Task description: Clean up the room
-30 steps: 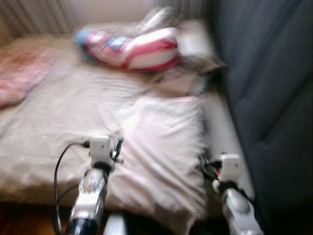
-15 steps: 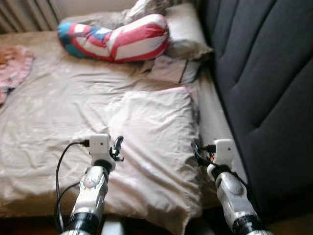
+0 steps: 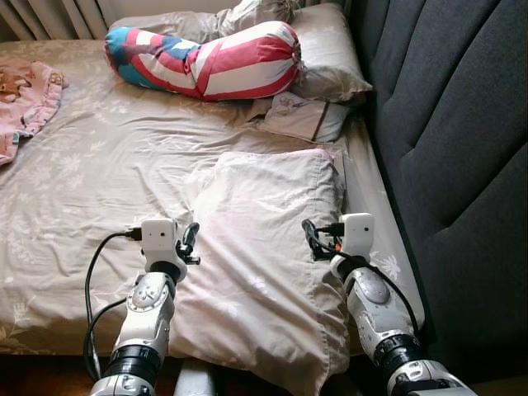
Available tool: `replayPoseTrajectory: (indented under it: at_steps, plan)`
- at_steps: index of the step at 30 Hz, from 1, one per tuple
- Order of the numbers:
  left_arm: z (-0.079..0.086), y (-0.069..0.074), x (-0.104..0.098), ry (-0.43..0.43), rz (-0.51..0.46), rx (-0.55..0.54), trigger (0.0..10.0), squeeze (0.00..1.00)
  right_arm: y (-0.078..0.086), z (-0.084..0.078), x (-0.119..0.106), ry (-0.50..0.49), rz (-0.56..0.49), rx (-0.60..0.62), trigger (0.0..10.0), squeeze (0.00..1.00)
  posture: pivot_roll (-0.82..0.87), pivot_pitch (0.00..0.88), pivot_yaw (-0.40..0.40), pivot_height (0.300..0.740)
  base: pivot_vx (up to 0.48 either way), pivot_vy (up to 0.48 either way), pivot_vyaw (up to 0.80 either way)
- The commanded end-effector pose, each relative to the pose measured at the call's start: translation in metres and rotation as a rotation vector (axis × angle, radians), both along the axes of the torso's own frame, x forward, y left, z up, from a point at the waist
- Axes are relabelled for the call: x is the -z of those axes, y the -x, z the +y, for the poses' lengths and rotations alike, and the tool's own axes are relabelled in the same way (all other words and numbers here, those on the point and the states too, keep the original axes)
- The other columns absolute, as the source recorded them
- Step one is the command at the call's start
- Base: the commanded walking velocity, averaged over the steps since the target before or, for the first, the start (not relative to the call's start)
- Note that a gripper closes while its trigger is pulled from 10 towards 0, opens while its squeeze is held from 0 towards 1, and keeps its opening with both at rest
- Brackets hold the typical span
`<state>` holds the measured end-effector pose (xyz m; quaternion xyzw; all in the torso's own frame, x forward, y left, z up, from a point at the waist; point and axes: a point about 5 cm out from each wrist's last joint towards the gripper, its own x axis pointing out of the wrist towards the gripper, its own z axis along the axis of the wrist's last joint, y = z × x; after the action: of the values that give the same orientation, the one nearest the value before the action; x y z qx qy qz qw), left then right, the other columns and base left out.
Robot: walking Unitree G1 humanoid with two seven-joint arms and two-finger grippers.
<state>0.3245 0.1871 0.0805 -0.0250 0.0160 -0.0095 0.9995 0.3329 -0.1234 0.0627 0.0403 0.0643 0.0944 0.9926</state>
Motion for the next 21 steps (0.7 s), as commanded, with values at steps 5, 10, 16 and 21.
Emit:
replayPoseTrajectory:
  at_steps: [5, 10, 16, 21]
  plan:
    - [0.0019, 0.0049, 0.0081, 0.009, 0.020, -0.013, 10.0, 0.00, 0.0072, -0.0007, 0.0124, -0.002, 0.048, 0.016, 10.0, 0.00, -0.12, 0.164, 0.000, 0.650, 0.287, 0.269, 0.00]
    - [0.0022, 0.0056, 0.0083, 0.009, 0.017, -0.015, 10.0, 0.00, 0.0079, 0.0003, 0.0134, -0.003, 0.051, 0.009, 10.0, 0.00, -0.12, 0.168, -0.002, 0.650, 0.379, 0.049, 0.00]
    - [-0.0015, 0.0058, 0.0094, 0.004, 0.020, 0.008, 10.0, 0.00, 0.0087, -0.0035, 0.0175, 0.014, 0.077, 0.030, 10.0, 0.00, -0.12, 0.169, -0.001, 0.650, 0.126, 0.000, 0.00]
    - [-0.0037, 0.0058, 0.0106, 0.001, 0.030, 0.022, 10.0, 0.00, 0.0085, -0.0074, 0.0183, 0.015, 0.085, 0.037, 10.0, 0.00, -0.12, 0.173, 0.002, 0.650, 0.000, 0.000, 0.00]
